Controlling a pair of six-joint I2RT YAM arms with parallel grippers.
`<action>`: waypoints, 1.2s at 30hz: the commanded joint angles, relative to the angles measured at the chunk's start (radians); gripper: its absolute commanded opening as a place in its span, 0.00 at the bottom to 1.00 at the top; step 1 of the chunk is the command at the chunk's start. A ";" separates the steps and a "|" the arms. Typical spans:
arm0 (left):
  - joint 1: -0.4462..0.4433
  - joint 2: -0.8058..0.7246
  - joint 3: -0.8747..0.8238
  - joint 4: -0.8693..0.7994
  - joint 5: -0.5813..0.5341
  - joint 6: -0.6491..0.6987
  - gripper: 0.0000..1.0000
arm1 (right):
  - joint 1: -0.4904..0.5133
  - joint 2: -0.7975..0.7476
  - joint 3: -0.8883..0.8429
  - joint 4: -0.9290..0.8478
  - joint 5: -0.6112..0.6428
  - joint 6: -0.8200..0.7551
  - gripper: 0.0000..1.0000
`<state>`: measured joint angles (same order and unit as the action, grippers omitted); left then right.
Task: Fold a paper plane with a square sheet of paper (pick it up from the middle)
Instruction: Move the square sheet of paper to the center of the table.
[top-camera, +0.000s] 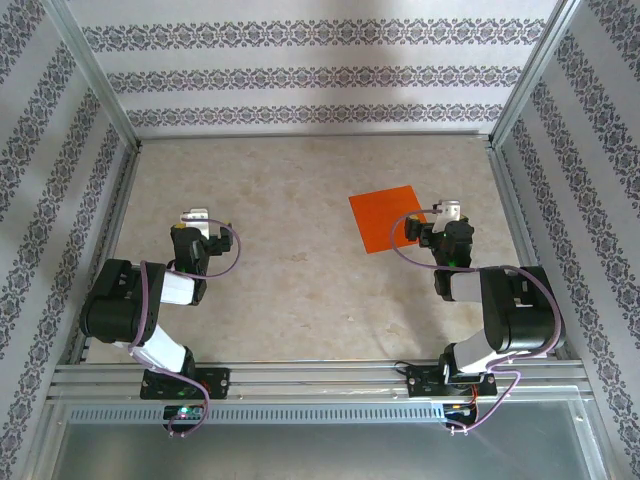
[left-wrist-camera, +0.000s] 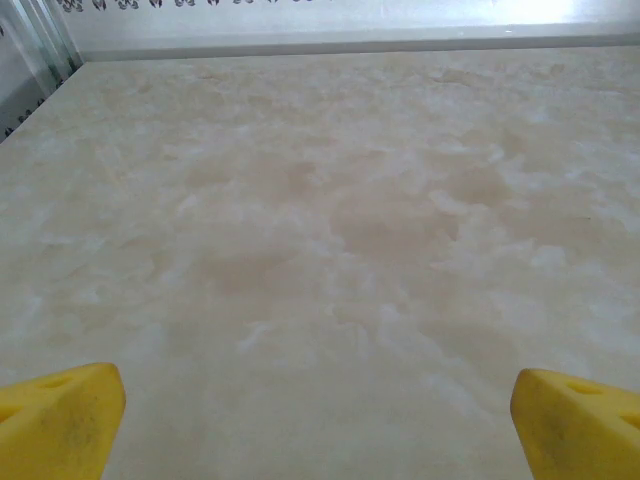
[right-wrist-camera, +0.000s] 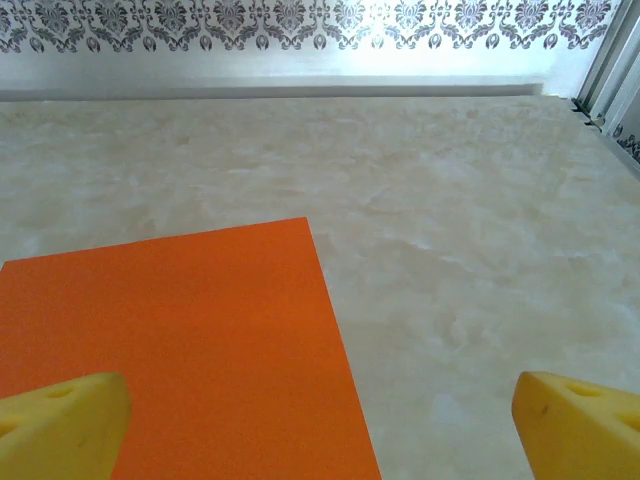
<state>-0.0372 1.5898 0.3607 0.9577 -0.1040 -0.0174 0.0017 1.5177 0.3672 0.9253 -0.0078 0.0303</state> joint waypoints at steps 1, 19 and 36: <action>0.011 0.004 0.014 0.020 0.016 0.020 0.99 | -0.008 0.010 0.001 0.033 0.008 0.018 0.98; 0.012 0.005 0.020 0.011 0.019 0.016 0.99 | -0.007 0.010 0.006 0.027 0.009 0.018 0.98; 0.020 0.002 0.020 0.007 0.036 0.011 0.99 | -0.004 0.010 0.004 0.029 0.010 0.013 0.98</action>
<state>-0.0307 1.5898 0.3672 0.9569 -0.0811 -0.0097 0.0017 1.5177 0.3672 0.9253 -0.0078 0.0303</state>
